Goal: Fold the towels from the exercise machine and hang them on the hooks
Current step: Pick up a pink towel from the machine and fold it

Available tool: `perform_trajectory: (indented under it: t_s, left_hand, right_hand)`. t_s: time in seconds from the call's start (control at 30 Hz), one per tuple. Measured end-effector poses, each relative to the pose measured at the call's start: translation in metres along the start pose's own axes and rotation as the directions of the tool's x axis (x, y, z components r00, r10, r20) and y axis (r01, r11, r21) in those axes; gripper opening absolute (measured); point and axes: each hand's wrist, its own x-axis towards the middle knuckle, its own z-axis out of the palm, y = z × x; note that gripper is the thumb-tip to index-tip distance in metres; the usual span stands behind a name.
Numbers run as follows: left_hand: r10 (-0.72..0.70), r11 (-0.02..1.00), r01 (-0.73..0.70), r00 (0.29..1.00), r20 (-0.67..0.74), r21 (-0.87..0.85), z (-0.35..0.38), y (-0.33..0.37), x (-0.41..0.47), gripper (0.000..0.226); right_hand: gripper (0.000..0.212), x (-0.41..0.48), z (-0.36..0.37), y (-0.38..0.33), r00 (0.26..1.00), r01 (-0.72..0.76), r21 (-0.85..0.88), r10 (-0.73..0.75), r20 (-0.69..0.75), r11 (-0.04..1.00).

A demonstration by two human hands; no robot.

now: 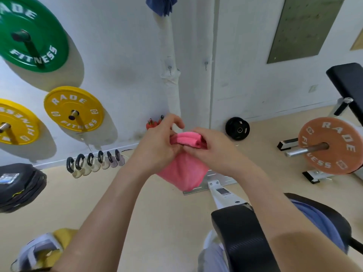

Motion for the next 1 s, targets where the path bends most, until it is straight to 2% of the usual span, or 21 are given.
perform_trajectory:
  t_s: [0.1, 0.17, 0.27, 0.37, 0.43, 0.5, 0.57, 0.63, 0.73, 0.8, 0.83, 0.87, 0.93, 1.0]
  left_hand:
    - [0.017, 0.992, -0.014, 1.0, 0.025, -0.122, -0.025, -0.027, -0.015, 0.045]
    - [0.041, 0.983, -0.03, 0.998, 0.057, -0.182, -0.047, -0.05, -0.03, 0.041]
    - [0.024, 0.968, 0.006, 0.993, 0.117, -0.252, -0.081, -0.084, -0.054, 0.031]
    - [-0.001, 0.963, 0.038, 0.99, 0.141, -0.265, -0.11, -0.11, -0.069, 0.029]
    - [-0.024, 0.955, 0.05, 0.996, 0.091, -0.294, -0.13, -0.122, -0.075, 0.039]
    - [-0.04, 0.947, 0.042, 0.999, 0.013, -0.319, -0.151, -0.129, -0.081, 0.032]
    - [-0.043, 0.951, 0.023, 0.997, -0.058, -0.309, -0.17, -0.135, -0.085, 0.022]
    - [-0.022, 0.963, -0.009, 0.993, -0.115, -0.268, -0.181, -0.137, -0.087, 0.021]
    - [0.025, 0.978, -0.052, 0.99, -0.135, -0.201, -0.188, -0.14, -0.078, 0.024]
    - [0.053, 0.985, -0.073, 0.99, -0.129, -0.158, -0.189, -0.141, -0.065, 0.026]
    - [0.067, 0.988, -0.083, 0.99, -0.123, -0.131, -0.189, -0.141, -0.058, 0.028]
    - [0.081, 0.991, -0.093, 0.99, -0.117, -0.099, -0.188, -0.141, -0.051, 0.029]
    - [0.087, 0.993, -0.096, 0.989, -0.122, -0.072, -0.184, -0.142, -0.033, 0.03]
    - [0.038, 0.989, -0.059, 0.988, -0.153, -0.135, -0.18, -0.147, -0.013, 0.028]
  right_hand:
    - [0.025, 0.007, 0.02, -0.007, 0.997, -0.013, 0.082, 0.019, -0.071, 0.997]
    - [0.021, 0.012, 0.032, -0.013, 0.993, -0.056, 0.197, 0.075, -0.091, 0.979]
    - [0.025, 0.019, 0.055, -0.025, 0.99, -0.113, 0.467, 0.139, -0.021, 0.877]
    - [0.03, 0.029, 0.082, -0.037, 0.985, -0.166, 0.581, 0.166, 0.054, 0.797]
    - [0.028, 0.037, 0.099, -0.047, 0.983, -0.179, 0.571, 0.176, 0.061, 0.801]
    - [0.03, 0.043, 0.113, -0.053, 0.985, -0.167, 0.586, 0.156, 0.07, 0.793]
    - [0.043, 0.049, 0.124, -0.059, 0.981, -0.193, 0.601, 0.139, 0.136, 0.776]
    - [0.038, 0.059, 0.129, -0.068, 0.971, -0.22, 0.546, 0.125, 0.205, 0.809]
    - [0.034, 0.073, 0.126, -0.089, 0.956, -0.226, 0.245, 0.166, 0.242, 0.943]
    - [0.047, 0.082, 0.123, -0.103, 0.971, -0.154, -0.018, 0.154, 0.181, 0.988]
    - [0.055, 0.088, 0.124, -0.11, 0.989, -0.089, -0.113, 0.102, 0.112, 0.99]
    - [0.057, 0.093, 0.126, -0.116, 0.999, -0.021, -0.15, 0.026, 0.029, 0.988]
    - [0.048, 0.105, 0.134, -0.125, 0.989, 0.096, -0.103, -0.107, -0.098, 0.99]
    - [0.048, 0.119, 0.145, -0.125, 0.987, 0.127, 0.017, -0.124, -0.1, 0.992]
